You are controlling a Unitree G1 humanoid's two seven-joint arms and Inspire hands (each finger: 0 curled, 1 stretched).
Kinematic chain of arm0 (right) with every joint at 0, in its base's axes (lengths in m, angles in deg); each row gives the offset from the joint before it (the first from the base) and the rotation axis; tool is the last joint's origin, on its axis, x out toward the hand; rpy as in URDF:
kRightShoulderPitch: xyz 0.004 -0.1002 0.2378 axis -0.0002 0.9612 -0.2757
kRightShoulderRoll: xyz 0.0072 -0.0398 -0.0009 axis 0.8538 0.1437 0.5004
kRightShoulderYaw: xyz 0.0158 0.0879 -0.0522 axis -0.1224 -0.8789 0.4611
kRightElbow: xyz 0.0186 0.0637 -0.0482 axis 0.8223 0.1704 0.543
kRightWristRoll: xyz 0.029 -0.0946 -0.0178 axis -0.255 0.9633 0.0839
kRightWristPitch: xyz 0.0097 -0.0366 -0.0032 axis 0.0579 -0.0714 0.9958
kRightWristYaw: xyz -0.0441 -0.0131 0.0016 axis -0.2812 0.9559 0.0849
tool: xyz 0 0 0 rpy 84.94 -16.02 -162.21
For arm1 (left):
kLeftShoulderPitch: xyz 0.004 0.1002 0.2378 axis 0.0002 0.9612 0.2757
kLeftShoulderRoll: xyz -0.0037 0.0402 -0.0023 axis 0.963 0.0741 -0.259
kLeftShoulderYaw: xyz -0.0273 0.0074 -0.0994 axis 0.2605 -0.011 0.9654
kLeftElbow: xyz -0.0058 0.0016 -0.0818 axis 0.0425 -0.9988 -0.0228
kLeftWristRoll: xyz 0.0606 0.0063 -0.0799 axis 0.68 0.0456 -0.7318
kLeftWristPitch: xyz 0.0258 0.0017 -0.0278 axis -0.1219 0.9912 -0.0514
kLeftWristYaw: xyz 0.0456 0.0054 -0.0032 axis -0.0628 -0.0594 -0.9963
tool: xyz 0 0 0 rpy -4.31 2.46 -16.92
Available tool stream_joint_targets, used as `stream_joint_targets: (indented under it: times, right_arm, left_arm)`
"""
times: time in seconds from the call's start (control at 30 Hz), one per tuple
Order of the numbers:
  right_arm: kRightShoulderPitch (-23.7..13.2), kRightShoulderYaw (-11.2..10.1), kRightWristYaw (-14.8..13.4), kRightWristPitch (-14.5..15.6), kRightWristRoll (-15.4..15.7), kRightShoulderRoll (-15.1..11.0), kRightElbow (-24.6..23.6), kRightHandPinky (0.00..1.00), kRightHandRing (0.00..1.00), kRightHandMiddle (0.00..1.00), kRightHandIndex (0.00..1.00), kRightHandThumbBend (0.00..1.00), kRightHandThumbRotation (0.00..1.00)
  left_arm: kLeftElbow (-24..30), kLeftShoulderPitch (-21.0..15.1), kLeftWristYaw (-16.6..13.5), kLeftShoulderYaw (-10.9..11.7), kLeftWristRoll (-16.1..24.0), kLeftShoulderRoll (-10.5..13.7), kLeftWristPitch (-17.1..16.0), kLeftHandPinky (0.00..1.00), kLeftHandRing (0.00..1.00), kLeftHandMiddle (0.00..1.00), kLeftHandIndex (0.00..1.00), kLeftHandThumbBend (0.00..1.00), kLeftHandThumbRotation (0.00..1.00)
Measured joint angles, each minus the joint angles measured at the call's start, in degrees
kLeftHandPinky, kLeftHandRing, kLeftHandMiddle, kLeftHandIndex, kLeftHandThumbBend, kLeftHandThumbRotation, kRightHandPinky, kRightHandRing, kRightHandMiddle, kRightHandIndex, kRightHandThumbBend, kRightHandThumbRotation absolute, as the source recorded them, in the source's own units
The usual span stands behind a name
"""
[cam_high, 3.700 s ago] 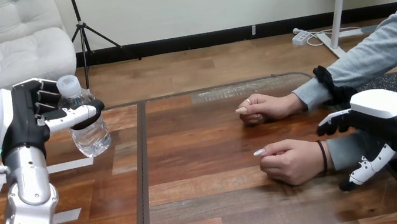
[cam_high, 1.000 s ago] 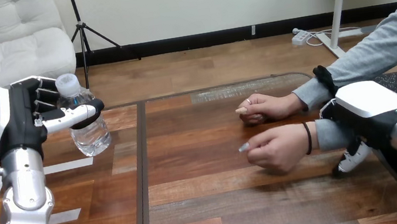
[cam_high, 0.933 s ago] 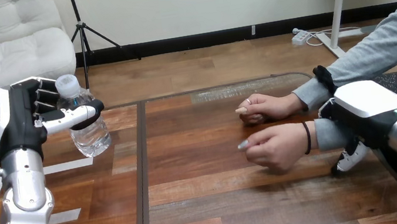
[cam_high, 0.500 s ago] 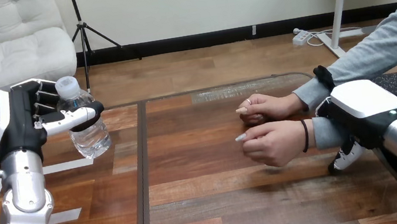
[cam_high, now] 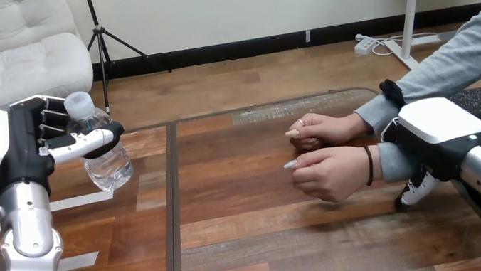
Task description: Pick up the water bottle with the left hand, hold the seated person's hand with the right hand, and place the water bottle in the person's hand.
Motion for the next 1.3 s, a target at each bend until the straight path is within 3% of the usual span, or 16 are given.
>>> stream_joint_targets:
  times: [0.53, 1.3]
  right_arm:
    - [0.0, -0.2, 0.01, -0.57, -0.97, 0.01, 0.69, 0.18, 0.24, 0.32, 0.34, 0.8, 0.03]
    - [0.0, -0.59, 0.35, -1.24, -3.05, -0.32, 0.7, 0.17, 0.22, 0.29, 0.3, 0.71, 0.0]
  left_arm:
    - [0.69, 0.01, 0.05, 0.3, 0.24, 0.06, 1.04, 0.34, 0.39, 0.44, 0.47, 0.74, 0.0]
    - [0.8, 0.01, 0.09, 0.37, 0.2, 0.08, 1.04, 0.34, 0.39, 0.44, 0.47, 0.74, 0.0]
